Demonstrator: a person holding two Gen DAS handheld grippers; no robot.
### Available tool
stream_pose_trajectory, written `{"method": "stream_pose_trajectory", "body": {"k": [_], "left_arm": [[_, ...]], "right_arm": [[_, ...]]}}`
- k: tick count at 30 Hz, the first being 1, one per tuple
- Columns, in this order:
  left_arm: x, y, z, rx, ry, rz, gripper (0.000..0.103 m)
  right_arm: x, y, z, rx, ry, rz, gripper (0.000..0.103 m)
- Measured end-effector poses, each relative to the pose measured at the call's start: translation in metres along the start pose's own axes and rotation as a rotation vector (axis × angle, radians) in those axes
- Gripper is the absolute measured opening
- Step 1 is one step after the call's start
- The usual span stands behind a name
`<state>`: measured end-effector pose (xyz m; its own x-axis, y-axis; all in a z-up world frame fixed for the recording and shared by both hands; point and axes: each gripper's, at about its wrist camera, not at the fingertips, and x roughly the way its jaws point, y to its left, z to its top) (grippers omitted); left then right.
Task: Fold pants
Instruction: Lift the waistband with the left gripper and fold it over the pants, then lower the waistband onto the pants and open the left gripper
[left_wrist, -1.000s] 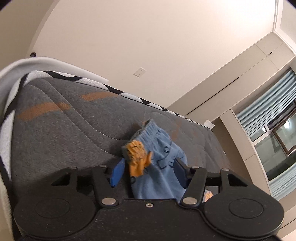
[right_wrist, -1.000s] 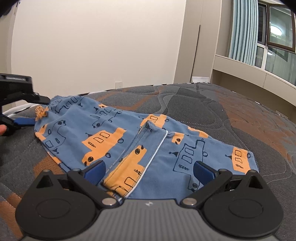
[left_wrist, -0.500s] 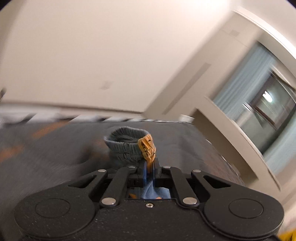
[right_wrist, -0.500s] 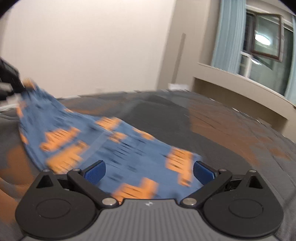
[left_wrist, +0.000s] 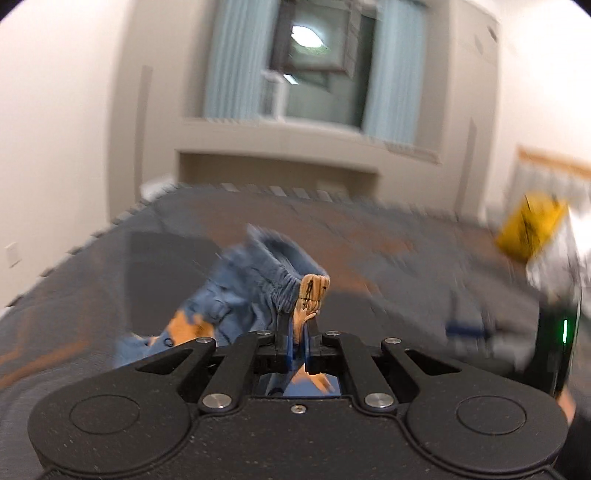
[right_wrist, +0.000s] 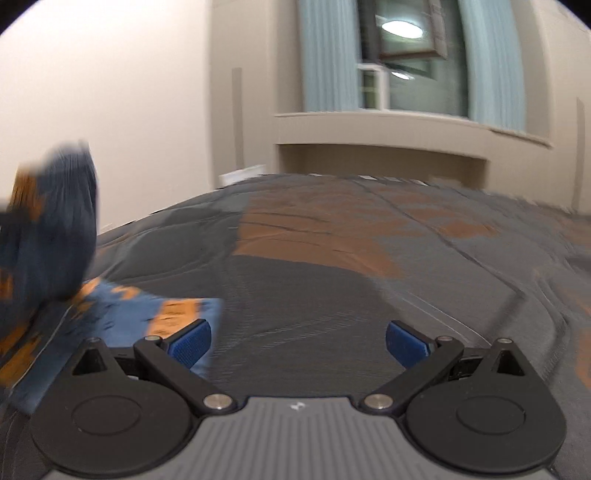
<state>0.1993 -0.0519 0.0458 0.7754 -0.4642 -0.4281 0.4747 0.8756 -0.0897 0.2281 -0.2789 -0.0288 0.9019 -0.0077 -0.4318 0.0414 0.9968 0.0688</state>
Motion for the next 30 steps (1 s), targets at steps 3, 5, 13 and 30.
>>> {"method": "stream_pose_trajectory", "body": {"k": [3,5,13,30], "left_arm": [[0.033,-0.020,-0.022,0.051,0.108,-0.021,0.008],[0.045,-0.029,-0.035,0.062,0.155,-0.015,0.010],[0.031,-0.023,-0.048,0.047,0.132,-0.024,0.074],[-0.041,0.101,-0.084,-0.368,0.103,0.280,0.102]], "right_arm": [[0.005,-0.030,-0.002,0.110,0.026,-0.005,0.103],[0.006,-0.043,-0.004,0.165,0.037,-0.005,0.103],[0.002,-0.051,-0.007,0.207,0.041,0.067,0.103],[-0.019,0.036,-0.006,0.105,0.041,0.260,0.096]]}}
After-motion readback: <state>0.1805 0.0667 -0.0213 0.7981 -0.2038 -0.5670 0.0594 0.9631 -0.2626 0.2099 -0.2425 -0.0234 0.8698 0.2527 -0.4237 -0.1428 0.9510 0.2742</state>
